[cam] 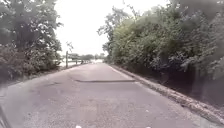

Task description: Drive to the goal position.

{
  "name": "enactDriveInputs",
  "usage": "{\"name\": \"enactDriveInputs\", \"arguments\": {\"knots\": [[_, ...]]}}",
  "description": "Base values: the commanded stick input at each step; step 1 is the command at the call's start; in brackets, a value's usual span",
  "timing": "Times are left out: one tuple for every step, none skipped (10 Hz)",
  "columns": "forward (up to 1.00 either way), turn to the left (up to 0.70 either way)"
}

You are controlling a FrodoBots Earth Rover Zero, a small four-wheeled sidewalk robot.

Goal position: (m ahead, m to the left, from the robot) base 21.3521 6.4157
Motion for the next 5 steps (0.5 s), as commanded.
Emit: {"name": "enactDriveInputs", "arguments": {"knots": [[0.07, -0.01], [0.07, -0.01], [0.07, -0.01], [0.07, -0.01], [0.07, -0.01]]}}
